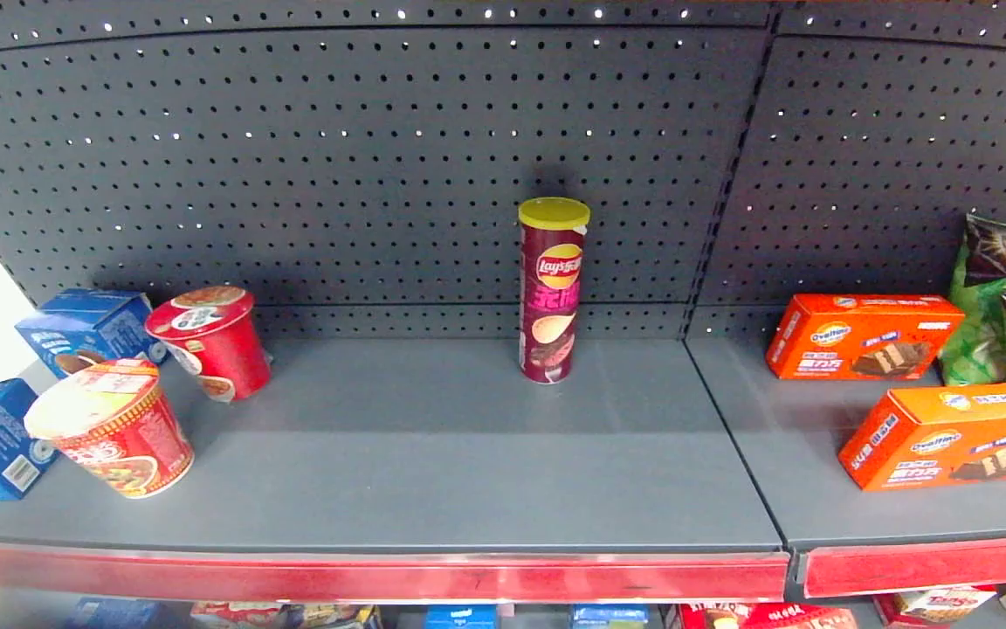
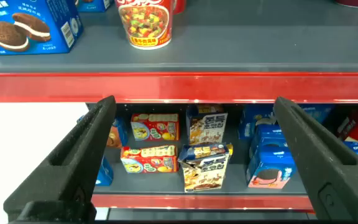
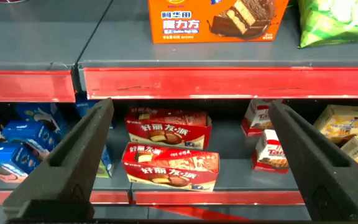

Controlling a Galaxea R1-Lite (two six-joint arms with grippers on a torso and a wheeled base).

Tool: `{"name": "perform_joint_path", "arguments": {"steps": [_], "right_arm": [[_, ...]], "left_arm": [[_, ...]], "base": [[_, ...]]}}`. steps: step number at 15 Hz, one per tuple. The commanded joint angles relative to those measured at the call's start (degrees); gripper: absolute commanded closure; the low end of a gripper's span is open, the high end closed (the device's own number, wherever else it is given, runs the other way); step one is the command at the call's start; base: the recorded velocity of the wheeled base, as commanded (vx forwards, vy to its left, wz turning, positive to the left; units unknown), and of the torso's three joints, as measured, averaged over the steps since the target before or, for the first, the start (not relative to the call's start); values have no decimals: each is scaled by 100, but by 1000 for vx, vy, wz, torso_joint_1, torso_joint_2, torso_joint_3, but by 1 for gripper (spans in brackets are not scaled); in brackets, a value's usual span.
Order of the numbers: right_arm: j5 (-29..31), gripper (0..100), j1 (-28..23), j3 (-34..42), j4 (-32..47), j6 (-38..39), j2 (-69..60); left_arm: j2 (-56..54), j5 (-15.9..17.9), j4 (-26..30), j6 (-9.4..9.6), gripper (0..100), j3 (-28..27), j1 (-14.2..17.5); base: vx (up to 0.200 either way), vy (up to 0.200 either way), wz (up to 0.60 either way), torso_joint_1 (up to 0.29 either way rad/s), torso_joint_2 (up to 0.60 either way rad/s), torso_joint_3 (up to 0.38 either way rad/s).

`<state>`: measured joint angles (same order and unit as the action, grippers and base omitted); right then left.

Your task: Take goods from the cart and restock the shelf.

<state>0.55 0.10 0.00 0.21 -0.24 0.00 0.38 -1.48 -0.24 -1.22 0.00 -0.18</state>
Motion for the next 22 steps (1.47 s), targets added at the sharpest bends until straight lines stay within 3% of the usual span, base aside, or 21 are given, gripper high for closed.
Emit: {"name": "perform_joint_path", "arguments": {"steps": [1, 20, 22], "right_arm": [[-2, 0, -1, 0, -3, -2, 0], [-2, 0, -1, 0, -3, -2, 0], [-2, 0, -1, 0, -3, -2, 0]], "left_arm": [[-3, -2, -2, -1, 0, 0, 1], [-3, -2, -2, -1, 0, 0, 1], [-3, -2, -2, -1, 0, 0, 1]], "base": [[0, 0, -600, -2, 2, 2], [0, 0, -600, 5, 3, 4], [0, 0, 0, 0, 0, 0]]}}
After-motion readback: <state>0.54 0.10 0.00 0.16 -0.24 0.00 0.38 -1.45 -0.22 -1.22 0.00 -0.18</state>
